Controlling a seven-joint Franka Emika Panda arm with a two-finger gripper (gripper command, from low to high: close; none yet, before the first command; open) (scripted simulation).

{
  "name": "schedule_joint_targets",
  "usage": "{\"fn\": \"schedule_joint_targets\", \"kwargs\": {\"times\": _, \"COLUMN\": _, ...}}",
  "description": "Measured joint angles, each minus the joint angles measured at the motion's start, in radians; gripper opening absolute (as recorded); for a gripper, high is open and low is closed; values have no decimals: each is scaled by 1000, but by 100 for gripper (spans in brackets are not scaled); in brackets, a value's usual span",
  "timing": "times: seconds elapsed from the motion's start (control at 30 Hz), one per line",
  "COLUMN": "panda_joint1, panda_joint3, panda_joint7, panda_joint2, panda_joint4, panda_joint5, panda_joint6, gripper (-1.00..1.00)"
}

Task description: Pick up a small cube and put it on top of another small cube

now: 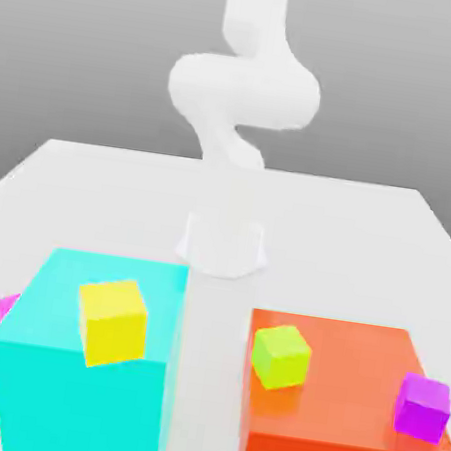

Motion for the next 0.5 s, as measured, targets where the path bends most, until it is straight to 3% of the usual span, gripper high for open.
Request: {"fn": "schedule_joint_targets", "kwargs": {"times": 0.5, "panda_joint1": -264, "panda_joint3": -175, "panda_joint7": 133, "panda_joint2": 547, "panda_joint4": -194, "panda_joint5": -48, "panda_joint6": 293, "gripper": 0}}
